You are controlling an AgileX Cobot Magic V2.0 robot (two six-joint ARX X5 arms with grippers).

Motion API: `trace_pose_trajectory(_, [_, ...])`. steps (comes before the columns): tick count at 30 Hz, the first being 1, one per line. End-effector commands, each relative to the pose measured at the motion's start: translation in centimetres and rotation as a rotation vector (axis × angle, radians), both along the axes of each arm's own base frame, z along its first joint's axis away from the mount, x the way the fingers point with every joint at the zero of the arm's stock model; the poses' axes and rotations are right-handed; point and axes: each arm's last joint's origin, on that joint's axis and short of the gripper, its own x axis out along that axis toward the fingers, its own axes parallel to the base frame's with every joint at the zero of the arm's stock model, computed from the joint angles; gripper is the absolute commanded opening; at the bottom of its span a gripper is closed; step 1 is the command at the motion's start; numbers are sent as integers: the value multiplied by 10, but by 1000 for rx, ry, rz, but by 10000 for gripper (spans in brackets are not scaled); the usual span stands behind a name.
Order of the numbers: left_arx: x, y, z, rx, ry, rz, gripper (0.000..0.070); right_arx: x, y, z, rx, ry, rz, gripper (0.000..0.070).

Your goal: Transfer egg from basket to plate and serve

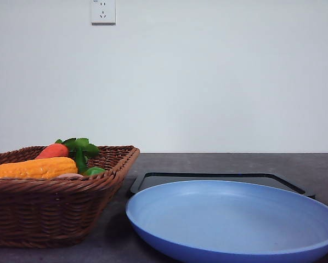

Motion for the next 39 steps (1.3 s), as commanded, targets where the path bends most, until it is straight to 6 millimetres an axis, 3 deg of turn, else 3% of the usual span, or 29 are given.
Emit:
trace_pose_trajectory(1, [2,0,-7,-62,4,10,0,1,0,3,48,-43,3,0])
trace_pose_trajectory(8, [2,0,-5,-419,-4,51,0,1,1,15,315,-134,24,0])
trace_pose_trajectory(16, [-1,-4,5,-506,29,-73,0,-3,4,29,475,-114,127,0])
trace_pose_trajectory(26, [2,-8,48,-515,168,-185,0,-9,4,76,435,73,97,0])
trace_pose_trajectory(34, [34,-15,77,-489,341,-356,0,5,6,114,327,246,105,0])
trace_pose_trajectory(39, [53,-21,86,-479,434,-465,0,17,9,125,296,385,172,0])
